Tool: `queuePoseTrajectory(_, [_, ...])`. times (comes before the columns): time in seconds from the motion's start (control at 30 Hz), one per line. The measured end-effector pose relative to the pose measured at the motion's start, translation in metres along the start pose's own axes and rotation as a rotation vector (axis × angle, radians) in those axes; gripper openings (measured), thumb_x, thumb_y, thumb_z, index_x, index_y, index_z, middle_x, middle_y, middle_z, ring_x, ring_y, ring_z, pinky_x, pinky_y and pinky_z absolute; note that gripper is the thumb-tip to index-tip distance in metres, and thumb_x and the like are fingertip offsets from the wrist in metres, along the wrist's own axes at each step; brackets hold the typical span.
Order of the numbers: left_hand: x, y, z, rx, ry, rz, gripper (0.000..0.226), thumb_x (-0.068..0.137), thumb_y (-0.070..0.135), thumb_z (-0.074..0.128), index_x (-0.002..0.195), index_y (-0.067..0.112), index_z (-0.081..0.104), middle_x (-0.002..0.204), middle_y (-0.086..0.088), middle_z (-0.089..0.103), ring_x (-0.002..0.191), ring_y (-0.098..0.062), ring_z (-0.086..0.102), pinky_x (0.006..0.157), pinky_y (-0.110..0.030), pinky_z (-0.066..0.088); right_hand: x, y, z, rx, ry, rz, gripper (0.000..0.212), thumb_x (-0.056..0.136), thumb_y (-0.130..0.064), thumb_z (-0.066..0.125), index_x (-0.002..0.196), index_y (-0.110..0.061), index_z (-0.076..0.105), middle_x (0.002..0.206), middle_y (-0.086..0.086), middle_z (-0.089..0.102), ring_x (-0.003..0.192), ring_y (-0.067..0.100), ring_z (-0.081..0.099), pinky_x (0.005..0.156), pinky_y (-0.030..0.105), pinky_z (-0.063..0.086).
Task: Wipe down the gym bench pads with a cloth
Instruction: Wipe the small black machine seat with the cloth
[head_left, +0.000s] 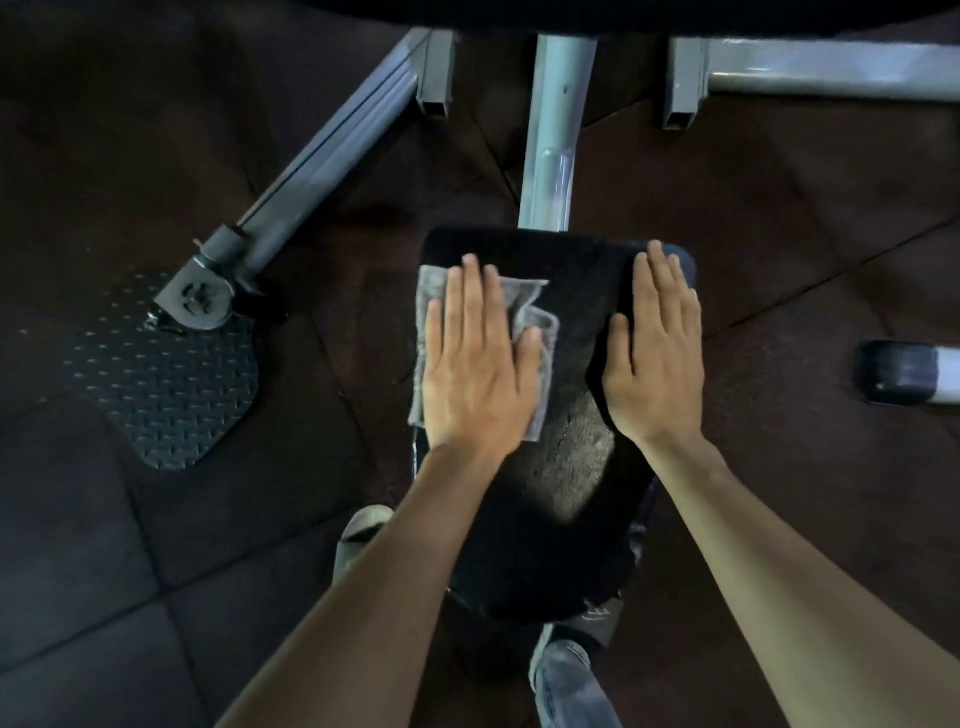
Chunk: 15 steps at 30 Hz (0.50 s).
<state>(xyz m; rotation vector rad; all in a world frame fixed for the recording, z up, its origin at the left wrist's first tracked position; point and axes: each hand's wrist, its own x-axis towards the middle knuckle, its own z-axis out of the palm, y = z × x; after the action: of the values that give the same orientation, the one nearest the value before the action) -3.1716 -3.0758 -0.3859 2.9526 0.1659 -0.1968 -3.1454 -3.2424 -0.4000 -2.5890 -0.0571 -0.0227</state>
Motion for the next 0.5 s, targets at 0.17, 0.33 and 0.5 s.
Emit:
queuePoseTrajectory(0.17, [-0.067, 0.011, 0.007, -0.052, 0.012, -0.018, 0.070, 0.107, 0.045, 0.016, 0.162, 0.001, 0.010, 0.171, -0.017, 0.004, 0.159, -0.026, 0.001, 0.130, -0.044, 0.007, -0.003, 0.000, -0.005, -0.062, -0.062, -0.050, 0.059, 0.108, -0.025, 0.032, 0.161, -0.006, 0.016, 0.171, 0.011, 0.009, 0.158, 0.023, 0.003, 0.128, 0.043, 0.005])
queuePoseTrajectory(0.33, [-0.137, 0.004, 0.007, 0.010, -0.124, 0.363, 0.068, 0.109, 0.046, 0.021, 0.162, 0.005, 0.016, 0.171, -0.014, 0.008, 0.159, -0.023, 0.004, 0.130, -0.042, 0.012, -0.037, -0.001, -0.008, -0.004, -0.150, -0.098, 0.058, 0.109, -0.020, 0.037, 0.162, -0.012, 0.016, 0.172, 0.005, 0.006, 0.158, 0.018, -0.002, 0.129, 0.042, 0.004])
queuePoseTrajectory(0.5, [-0.101, -0.058, -0.005, 0.075, -0.224, 0.680, 0.071, 0.107, 0.052, 0.021, 0.163, 0.010, 0.015, 0.172, -0.009, 0.005, 0.159, -0.021, 0.003, 0.129, -0.045, 0.012, -0.066, 0.000, -0.023, 0.154, -0.212, -0.072, 0.054, 0.110, -0.018, 0.037, 0.161, -0.014, 0.022, 0.170, -0.004, 0.013, 0.156, 0.005, 0.001, 0.129, 0.033, 0.007])
